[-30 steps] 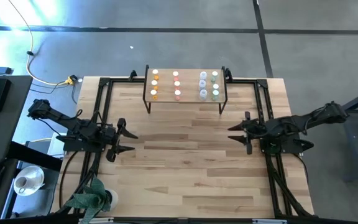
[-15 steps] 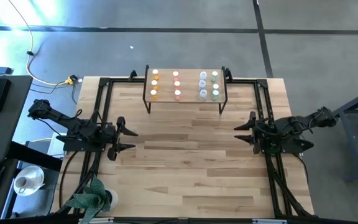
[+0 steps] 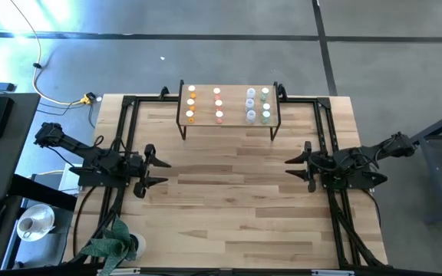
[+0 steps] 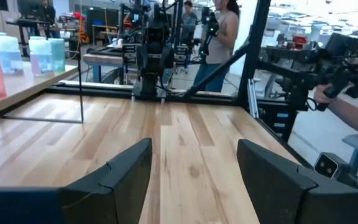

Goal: Pick and place medicine bottles onto shelf by color
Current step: Return to Home Position

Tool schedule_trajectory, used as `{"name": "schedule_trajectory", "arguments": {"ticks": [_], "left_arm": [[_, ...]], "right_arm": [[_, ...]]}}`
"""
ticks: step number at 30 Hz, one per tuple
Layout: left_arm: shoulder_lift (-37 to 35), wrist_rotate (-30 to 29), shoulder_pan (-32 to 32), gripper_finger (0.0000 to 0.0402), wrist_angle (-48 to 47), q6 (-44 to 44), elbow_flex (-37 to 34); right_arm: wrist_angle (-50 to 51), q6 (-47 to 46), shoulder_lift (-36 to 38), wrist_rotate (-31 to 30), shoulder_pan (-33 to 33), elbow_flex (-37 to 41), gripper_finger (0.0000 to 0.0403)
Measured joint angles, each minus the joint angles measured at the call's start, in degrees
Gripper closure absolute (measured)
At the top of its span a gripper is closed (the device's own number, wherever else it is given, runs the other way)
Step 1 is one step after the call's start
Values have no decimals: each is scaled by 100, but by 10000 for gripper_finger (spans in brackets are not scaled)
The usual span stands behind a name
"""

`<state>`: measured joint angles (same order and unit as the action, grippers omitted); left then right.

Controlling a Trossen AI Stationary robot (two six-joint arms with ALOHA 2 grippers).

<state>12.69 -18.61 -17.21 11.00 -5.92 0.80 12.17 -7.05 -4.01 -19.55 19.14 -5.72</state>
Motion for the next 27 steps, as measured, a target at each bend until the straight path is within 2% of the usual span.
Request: {"name": "schedule_trajectory", "arguments": {"ticks": [8,15,20,27], "left_arm": [[15,-65,0,177,-256,26,0],[17,-454,0,177,-431,167,0],[17,-474,0,177,-431,164,0],[17,-458,0,177,-431,164,0]], "right_arm": [[168,-349,0,39,0,1,254],[257,-367,-2,44,0,1,254],[346,-173,-2,44,0,1,254],[360,-511,-2,62,0,2,254]]}}
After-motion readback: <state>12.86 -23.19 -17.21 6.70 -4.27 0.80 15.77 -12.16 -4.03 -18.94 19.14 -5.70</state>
